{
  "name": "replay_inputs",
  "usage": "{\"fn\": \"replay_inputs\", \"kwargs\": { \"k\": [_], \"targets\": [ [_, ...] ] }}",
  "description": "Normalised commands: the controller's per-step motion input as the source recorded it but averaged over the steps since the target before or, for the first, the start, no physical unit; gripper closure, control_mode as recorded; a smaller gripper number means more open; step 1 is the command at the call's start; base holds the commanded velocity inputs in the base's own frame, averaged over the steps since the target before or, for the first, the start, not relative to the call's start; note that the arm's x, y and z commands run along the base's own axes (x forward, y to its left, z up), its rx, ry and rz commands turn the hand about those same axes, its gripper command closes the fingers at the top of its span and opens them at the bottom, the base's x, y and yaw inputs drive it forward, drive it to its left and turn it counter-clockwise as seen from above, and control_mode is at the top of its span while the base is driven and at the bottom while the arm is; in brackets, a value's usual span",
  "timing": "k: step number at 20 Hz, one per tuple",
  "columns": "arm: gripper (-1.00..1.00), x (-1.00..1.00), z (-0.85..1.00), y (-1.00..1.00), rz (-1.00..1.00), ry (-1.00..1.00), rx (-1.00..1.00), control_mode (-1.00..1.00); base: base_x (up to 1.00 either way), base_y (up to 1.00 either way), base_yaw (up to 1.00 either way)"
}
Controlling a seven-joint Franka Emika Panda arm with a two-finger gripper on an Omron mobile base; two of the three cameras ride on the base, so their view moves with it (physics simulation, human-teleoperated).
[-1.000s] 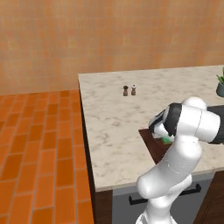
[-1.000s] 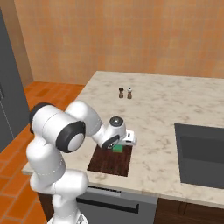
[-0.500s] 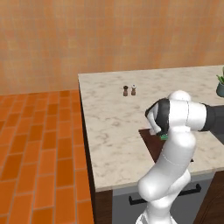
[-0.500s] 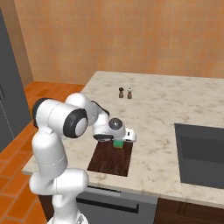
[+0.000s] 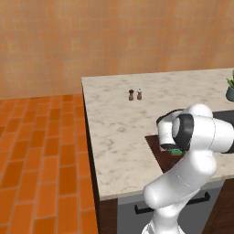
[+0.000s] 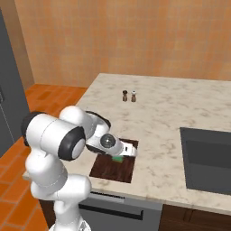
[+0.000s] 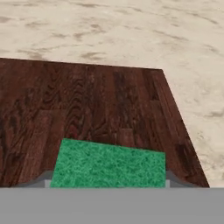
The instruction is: Pick up the sponge from the counter and clean the cutting board by briefly scrubbing or pressing down on the cutting board. Once finished, release the sponge.
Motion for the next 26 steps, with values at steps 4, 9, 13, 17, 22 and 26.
{"fn": "replay_inputs", "kwargs": {
  "k": [4, 9, 13, 17, 22, 26],
  "targets": [
    [1.0, -0.86, 0.15, -0.09, 0.0, 0.12, 0.0, -1.0, 0.0, 0.0, 0.0],
    [1.0, -0.48, 0.4, -0.16, 0.0, 0.06, 0.01, -1.0, 0.0, 0.0, 0.0],
    [1.0, 0.45, 0.63, -0.08, 0.01, 0.0, 0.09, -1.0, 0.0, 0.0, 0.0],
    [1.0, 0.56, 0.3, -0.07, 0.02, 0.0, 0.1, -1.0, 0.0, 0.0, 0.0],
    [1.0, 0.67, -0.01, -0.1, 0.05, 0.0, 0.13, -1.0, 0.0, 0.0, 0.0],
    [1.0, 0.32, -0.3, -0.02, 0.06, 0.01, 0.07, -1.0, 0.0, 0.0, 0.0]
  ]
}}
